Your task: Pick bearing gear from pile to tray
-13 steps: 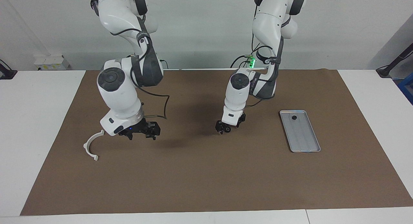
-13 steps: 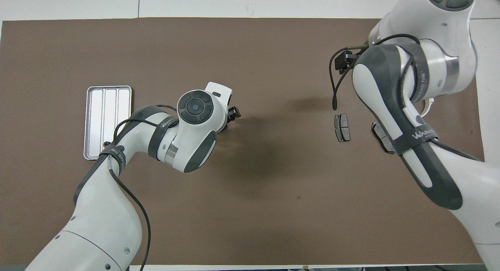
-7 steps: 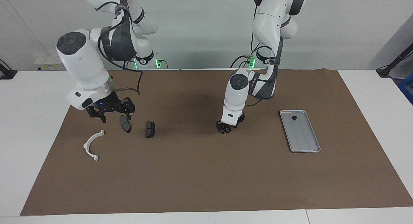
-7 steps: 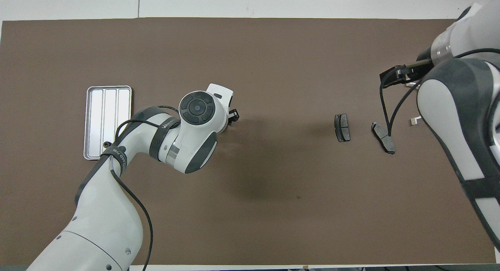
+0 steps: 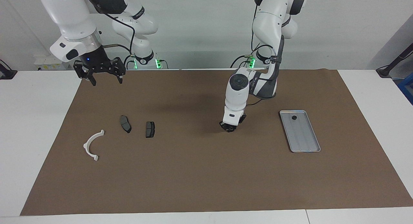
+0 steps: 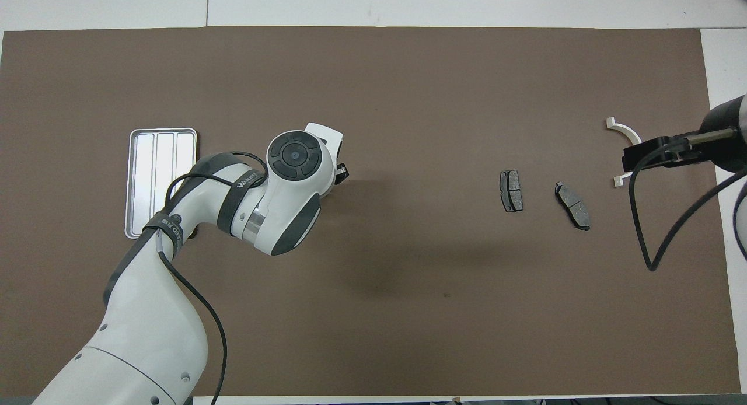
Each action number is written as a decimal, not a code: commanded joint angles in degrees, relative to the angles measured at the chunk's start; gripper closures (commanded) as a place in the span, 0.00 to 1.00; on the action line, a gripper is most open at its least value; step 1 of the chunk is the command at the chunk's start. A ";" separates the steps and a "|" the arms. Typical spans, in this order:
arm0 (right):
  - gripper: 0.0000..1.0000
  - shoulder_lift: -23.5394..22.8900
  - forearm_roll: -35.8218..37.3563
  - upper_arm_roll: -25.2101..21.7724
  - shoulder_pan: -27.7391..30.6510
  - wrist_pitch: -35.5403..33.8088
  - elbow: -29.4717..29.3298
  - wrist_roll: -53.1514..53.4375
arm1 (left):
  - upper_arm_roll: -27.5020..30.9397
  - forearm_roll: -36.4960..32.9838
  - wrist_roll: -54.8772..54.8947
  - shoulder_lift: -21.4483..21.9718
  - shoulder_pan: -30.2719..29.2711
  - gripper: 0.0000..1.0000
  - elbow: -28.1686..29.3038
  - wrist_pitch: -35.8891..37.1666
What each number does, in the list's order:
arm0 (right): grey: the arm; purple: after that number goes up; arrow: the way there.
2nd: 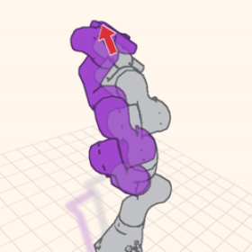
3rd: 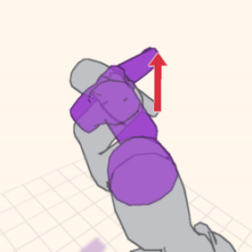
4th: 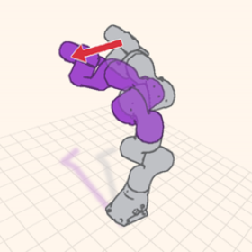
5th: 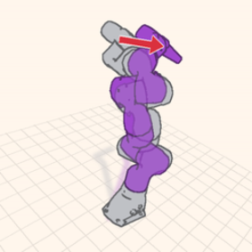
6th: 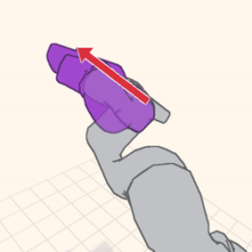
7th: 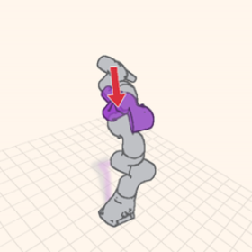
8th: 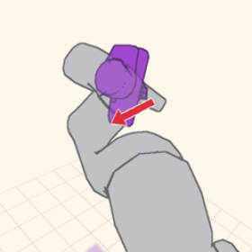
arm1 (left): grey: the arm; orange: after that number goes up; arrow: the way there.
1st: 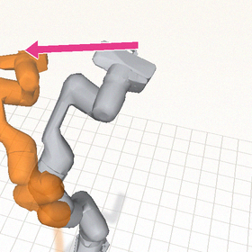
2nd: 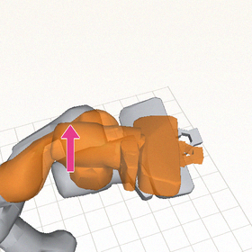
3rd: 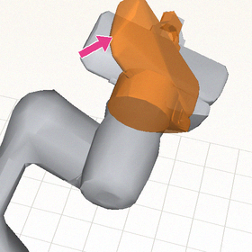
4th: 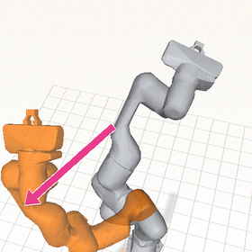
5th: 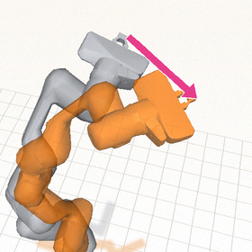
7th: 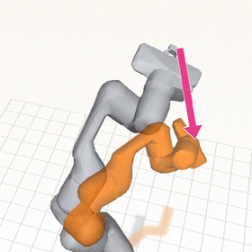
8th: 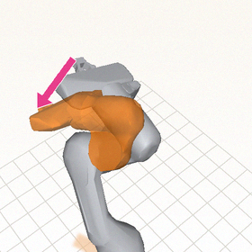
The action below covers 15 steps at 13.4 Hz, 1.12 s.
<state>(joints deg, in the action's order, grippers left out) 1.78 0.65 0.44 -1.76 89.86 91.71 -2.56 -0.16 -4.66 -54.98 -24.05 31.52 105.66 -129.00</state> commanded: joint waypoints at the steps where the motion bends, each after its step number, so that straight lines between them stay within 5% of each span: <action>1: 0.00 2.08 -0.91 0.79 1.67 -1.87 2.15 -0.87 | -0.02 -1.94 6.87 4.17 -5.04 0.92 0.94 4.45; 4: 0.00 2.26 -0.91 0.79 2.11 -4.25 2.15 -0.78 | -0.28 -1.24 23.72 11.56 -15.92 0.92 5.34 7.01; 7: 0.00 2.17 -0.83 0.79 1.76 -3.03 2.15 2.46 | -0.28 2.71 41.74 11.49 -26.12 0.92 7.10 2.54; 10: 0.00 1.91 -0.83 0.88 1.67 -0.13 2.24 2.65 | -0.10 2.81 50.58 8.86 -30.71 0.92 7.10 -0.71; 15: 0.00 1.99 -0.83 0.88 1.67 -0.12 2.24 2.65 | -0.10 2.99 50.59 6.21 -31.96 0.92 7.10 -4.94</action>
<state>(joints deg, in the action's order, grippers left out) 2.83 0.65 0.56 -1.00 88.42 92.54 -0.75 0.33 -2.43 -5.06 -17.58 0.14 112.65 -132.40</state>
